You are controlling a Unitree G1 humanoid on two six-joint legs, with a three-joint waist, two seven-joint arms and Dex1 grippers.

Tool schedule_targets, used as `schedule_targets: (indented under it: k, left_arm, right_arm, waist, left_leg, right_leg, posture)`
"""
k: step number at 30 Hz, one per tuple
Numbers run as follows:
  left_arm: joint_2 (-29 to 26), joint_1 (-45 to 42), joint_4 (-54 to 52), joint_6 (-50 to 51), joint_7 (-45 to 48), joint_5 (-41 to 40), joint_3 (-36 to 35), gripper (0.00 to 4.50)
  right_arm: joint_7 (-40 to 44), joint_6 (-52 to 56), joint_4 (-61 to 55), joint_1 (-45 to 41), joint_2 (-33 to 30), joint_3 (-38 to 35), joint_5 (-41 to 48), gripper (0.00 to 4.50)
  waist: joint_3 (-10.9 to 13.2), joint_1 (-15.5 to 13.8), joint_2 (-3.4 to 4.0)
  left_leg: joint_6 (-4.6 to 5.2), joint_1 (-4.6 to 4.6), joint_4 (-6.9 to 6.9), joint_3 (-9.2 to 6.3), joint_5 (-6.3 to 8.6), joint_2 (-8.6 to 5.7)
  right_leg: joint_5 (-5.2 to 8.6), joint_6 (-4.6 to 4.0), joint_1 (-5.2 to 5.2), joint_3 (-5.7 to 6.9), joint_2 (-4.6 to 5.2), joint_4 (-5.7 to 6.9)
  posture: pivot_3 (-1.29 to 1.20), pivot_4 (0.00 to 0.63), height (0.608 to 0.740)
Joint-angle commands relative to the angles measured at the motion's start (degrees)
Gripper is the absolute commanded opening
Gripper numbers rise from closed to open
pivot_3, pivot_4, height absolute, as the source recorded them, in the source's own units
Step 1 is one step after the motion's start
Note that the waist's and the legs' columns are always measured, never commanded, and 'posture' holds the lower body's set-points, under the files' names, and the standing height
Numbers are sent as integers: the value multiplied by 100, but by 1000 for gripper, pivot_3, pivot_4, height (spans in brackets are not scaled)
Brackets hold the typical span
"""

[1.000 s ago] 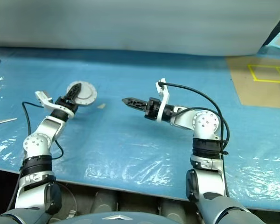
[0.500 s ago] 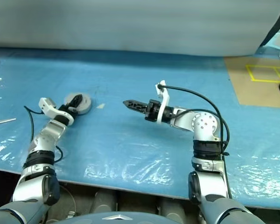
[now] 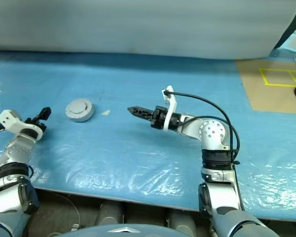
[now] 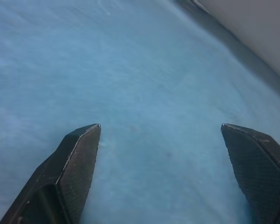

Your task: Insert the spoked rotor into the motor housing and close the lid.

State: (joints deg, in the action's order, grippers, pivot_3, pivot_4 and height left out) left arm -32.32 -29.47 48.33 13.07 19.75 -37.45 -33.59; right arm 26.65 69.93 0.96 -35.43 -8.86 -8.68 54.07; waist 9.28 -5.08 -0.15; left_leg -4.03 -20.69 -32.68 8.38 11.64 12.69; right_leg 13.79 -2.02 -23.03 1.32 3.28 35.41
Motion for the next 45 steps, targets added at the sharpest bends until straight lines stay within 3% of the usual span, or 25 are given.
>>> schedule_targets:
  k: [1,9,15,19,23,44,45]
  left_arm:
    - [-31,241,-1132,306,507,-391,-201,4372]
    - [-164,1277,-4917,2716,1377,-2422,80,4372]
    - [-236,1292,-6355,3218,1818,-2295,1394,4372]
    - [-50,1275,-6463,2909,2213,-1551,2477,4372]
    - [-19,1380,-6368,2582,2571,-969,3013,4372]
    - [-18,1268,-6085,2220,2862,-395,2878,4372]
    - [-11,1239,-6024,2200,2837,-342,2882,4444]
  right_arm:
    - [205,-203,-156,-77,-106,28,-7,3500]
    - [926,-1197,-648,71,-1070,264,-650,3500]
    - [1462,-2427,-963,381,-1668,786,-1622,3500]
    - [1639,-2859,-1028,533,-1768,1084,-2018,3500]
    - [1663,-2978,-1010,617,-1747,1231,-2222,3500]
    - [1751,-3094,-962,666,-1787,1394,-2590,3500]
    - [1712,-3030,-943,679,-1768,1400,-2591,3665]
  waist:
    - [0,-40,-6]
    - [1,-44,-16]
    - [2,-39,-14]
    - [2,-7,-10]
    - [3,23,-9]
    - [3,91,-9]
    - [3,92,-9]
  left_leg:
    - [0,-2,0,0,0,1]
    - [0,-27,-8,2,0,4]
    - [1,-22,-7,7,0,3]
    - [2,-18,-5,9,0,6]
    - [3,-19,-5,11,-1,5]
    - [4,-18,-6,11,-1,4]
    - [4,-18,-6,11,-1,4]
  right_leg:
    - [0,0,-1,0,0,0]
    - [1,-4,-14,8,3,3]
    - [3,-6,-18,1,1,6]
    - [3,-6,-20,-5,-5,5]
    - [3,-5,-25,-7,-5,6]
    - [3,-7,-24,-10,-7,11]
    - [3,-7,-24,-10,-7,11]
  posture:
    - [0,150,740]
    - [0,150,740]
    - [0,150,740]
    - [0,150,740]
    - [0,150,740]
    - [0,150,740]
    - [0,150,740]
